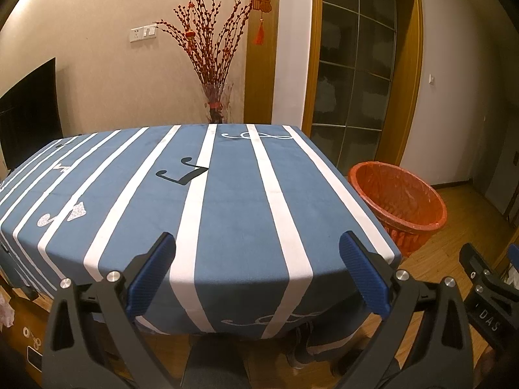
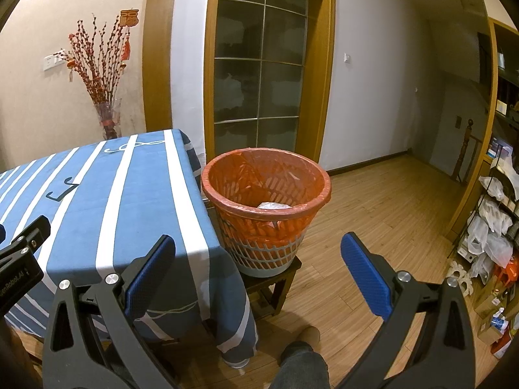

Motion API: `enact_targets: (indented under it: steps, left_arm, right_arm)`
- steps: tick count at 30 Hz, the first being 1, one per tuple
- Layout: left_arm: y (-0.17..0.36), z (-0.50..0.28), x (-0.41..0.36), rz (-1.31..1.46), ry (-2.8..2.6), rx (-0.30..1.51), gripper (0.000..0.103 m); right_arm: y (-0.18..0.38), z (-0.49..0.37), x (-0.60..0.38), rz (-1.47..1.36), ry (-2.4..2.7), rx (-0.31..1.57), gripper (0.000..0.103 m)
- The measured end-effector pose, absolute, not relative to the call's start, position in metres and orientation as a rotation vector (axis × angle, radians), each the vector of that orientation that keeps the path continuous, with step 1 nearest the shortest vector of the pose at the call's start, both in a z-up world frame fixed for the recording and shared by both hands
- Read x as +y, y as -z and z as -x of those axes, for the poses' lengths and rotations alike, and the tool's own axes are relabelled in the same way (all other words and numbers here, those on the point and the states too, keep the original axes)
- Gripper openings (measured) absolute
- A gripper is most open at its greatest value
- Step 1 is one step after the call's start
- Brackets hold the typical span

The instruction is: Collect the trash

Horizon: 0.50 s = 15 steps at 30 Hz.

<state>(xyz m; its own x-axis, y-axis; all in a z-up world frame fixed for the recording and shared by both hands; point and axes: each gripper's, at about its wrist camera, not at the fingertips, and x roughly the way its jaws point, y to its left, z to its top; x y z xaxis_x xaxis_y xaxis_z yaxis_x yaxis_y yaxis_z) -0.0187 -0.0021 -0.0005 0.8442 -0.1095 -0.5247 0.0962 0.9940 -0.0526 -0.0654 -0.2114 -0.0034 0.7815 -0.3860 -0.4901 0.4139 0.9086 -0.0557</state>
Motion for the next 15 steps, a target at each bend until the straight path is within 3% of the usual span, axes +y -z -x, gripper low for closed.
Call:
enact_targets:
  steps: [15]
  left_arm:
    - [-0.0008, 0.0181, -0.0031, 0.023, 0.109, 0.560, 0.099]
  right_arm:
    - [0.0039, 0.0654, -0.2111, -0.057, 0.432, 0.519, 0.100]
